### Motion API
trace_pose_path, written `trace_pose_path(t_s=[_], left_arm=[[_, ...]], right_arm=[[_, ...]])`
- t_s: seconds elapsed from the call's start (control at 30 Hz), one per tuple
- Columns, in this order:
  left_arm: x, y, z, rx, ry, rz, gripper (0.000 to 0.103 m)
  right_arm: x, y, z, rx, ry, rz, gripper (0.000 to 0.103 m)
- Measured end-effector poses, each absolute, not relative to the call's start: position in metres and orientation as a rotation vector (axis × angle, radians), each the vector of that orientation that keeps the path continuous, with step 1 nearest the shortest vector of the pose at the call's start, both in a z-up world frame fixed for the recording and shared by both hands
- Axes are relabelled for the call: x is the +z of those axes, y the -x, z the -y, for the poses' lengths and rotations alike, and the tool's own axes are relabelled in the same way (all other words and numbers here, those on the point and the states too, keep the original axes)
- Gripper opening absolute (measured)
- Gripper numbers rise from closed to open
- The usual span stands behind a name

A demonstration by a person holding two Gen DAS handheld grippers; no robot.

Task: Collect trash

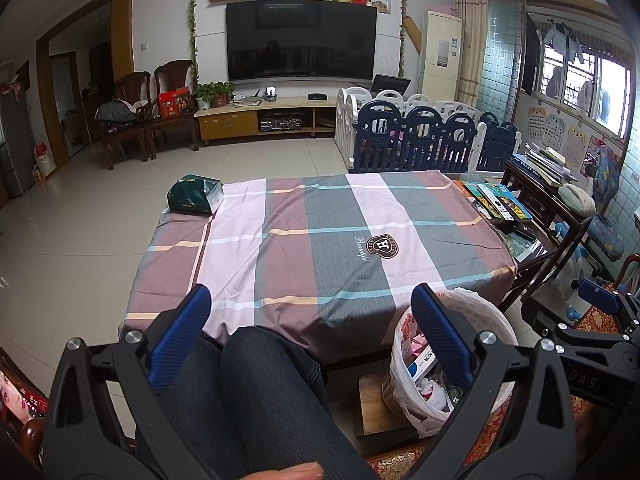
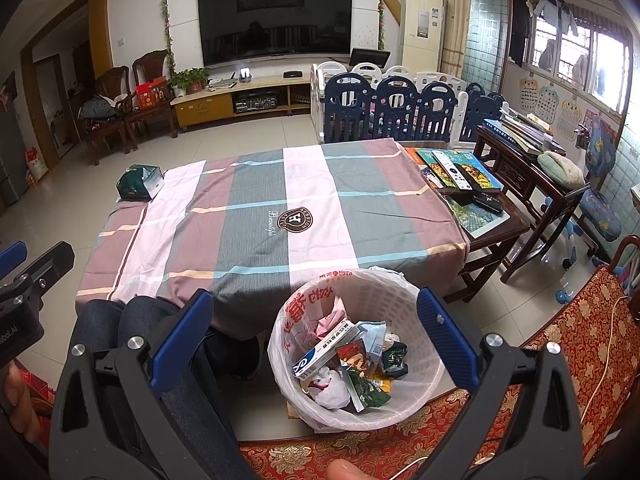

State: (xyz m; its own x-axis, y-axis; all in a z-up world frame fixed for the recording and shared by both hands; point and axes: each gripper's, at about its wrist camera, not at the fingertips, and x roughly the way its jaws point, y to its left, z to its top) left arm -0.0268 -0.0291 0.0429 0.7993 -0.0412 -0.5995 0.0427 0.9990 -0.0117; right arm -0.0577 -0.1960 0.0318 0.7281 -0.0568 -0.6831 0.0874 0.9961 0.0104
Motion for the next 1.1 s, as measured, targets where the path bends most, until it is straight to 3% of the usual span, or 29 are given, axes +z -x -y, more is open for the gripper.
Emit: trace_pose_path(t_s=[1.1], left_arm=[[0.035, 0.03, 0.029, -0.042, 0.002, -0.657, 0.1]], right_arm=[[0.021, 0.063, 0.194, -0.085, -0.047, -0.761, 0.099]])
